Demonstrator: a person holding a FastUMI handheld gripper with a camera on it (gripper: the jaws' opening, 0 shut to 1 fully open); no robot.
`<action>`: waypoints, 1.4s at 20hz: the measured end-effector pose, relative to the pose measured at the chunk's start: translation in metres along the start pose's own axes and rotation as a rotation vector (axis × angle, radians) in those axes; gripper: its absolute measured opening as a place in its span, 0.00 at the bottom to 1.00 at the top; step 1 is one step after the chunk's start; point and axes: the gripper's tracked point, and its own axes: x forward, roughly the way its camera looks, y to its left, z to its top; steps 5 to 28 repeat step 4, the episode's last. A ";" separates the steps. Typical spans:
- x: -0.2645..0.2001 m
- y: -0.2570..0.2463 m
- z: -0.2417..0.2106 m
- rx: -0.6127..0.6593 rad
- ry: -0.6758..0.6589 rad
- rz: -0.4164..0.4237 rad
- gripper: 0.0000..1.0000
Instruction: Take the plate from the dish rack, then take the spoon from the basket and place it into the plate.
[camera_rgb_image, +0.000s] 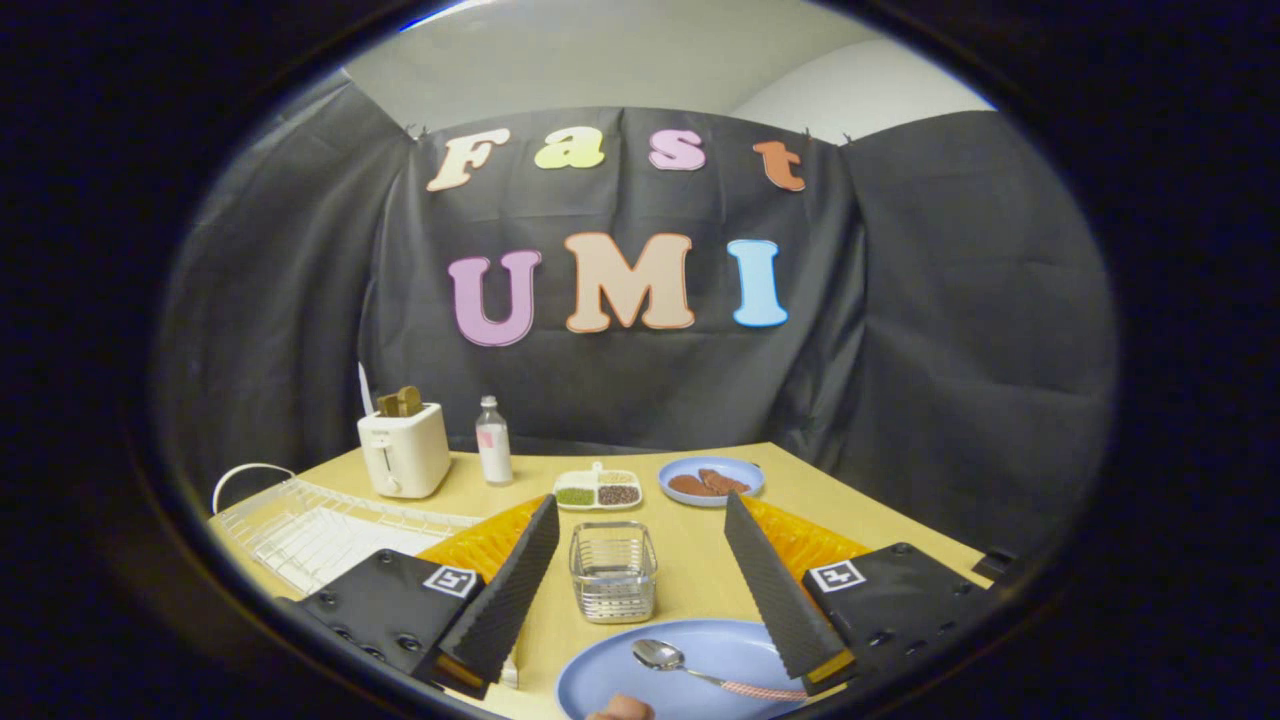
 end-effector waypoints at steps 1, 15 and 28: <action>-0.002 -0.002 0.002 0.000 -0.011 0.000 1.00; -0.008 -0.006 0.006 0.003 -0.032 0.000 1.00; -0.008 -0.006 0.006 0.003 -0.032 0.000 1.00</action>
